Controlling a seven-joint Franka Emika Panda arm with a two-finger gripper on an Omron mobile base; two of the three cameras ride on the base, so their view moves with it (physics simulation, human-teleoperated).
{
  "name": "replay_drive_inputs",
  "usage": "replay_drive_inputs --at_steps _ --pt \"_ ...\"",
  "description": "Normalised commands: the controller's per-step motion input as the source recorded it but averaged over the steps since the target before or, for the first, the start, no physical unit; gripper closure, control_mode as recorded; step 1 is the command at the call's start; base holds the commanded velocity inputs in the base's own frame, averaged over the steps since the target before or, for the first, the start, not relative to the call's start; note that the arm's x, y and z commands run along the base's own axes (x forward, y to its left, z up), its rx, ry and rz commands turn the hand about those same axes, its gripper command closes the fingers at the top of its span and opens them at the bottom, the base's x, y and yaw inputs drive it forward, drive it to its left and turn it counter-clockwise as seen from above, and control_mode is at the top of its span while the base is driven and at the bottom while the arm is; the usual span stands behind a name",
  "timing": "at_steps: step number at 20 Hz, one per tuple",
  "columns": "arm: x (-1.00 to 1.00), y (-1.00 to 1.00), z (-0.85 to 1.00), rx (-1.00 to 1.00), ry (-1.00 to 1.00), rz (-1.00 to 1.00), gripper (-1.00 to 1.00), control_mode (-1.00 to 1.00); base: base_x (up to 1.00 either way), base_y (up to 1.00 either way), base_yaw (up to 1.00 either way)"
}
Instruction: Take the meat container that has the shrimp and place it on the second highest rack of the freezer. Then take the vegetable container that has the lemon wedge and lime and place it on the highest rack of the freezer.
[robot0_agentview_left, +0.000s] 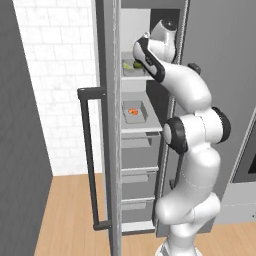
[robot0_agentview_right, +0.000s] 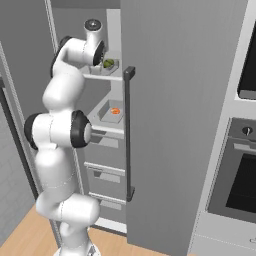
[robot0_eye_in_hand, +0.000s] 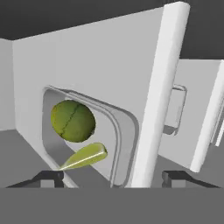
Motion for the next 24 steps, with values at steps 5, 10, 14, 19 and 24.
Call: replay_drive_inputs --at_steps 5,10,14,19,24 --pt "-1.0 -0.06 -0.09 0.19 -0.13 0.01 -1.0 -1.0 0.0 0.0 0.0" --pt "-1.0 0.0 -0.44 -0.05 -0.07 0.26 -1.0 -1.0 0.0 0.0 0.0" --pt "-1.0 0.0 -0.26 -0.24 -0.02 0.43 -1.0 -1.0 0.0 0.0 0.0" --pt "-1.0 -0.1 -0.12 -0.37 0.0 0.54 -1.0 -1.0 0.0 0.0 0.0" --pt "-1.0 -0.31 -0.13 -0.47 0.0 0.58 -1.0 -1.0 0.0 0.0 0.0"
